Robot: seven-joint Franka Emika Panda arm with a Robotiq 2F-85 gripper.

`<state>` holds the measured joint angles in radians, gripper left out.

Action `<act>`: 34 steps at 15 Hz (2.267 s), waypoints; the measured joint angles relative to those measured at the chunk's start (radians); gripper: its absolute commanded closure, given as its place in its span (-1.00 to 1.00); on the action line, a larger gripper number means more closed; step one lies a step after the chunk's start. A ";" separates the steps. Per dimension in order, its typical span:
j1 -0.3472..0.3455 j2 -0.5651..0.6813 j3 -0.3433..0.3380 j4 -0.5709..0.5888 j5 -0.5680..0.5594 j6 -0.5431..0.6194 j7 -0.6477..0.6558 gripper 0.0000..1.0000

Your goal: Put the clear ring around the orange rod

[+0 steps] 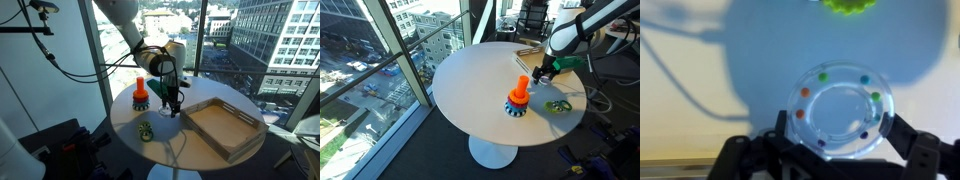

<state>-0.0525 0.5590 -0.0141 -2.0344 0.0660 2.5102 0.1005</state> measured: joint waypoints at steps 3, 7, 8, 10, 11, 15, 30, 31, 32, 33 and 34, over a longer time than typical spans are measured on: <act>0.010 -0.041 -0.001 0.007 -0.002 -0.048 0.000 -0.39; 0.036 -0.093 -0.001 0.014 -0.013 -0.095 0.000 -0.39; 0.045 -0.105 0.001 0.016 -0.017 -0.108 0.000 -0.39; 0.063 -0.129 0.004 0.021 -0.022 -0.135 -0.001 -0.39; 0.072 -0.141 0.008 0.022 -0.026 -0.148 -0.001 -0.39; 0.111 -0.187 0.019 0.024 -0.044 -0.175 -0.001 -0.39; 0.151 -0.283 0.110 0.035 -0.049 -0.313 -0.110 -0.39; 0.153 -0.282 0.114 0.035 -0.049 -0.316 -0.120 -0.39; 0.156 -0.282 0.118 0.035 -0.049 -0.318 -0.131 -0.39; 0.158 -0.282 0.122 0.035 -0.049 -0.319 -0.144 -0.39; 0.161 -0.282 0.126 0.035 -0.049 -0.319 -0.152 -0.39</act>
<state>0.1085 0.2774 0.1123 -1.9999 0.0167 2.1908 -0.0513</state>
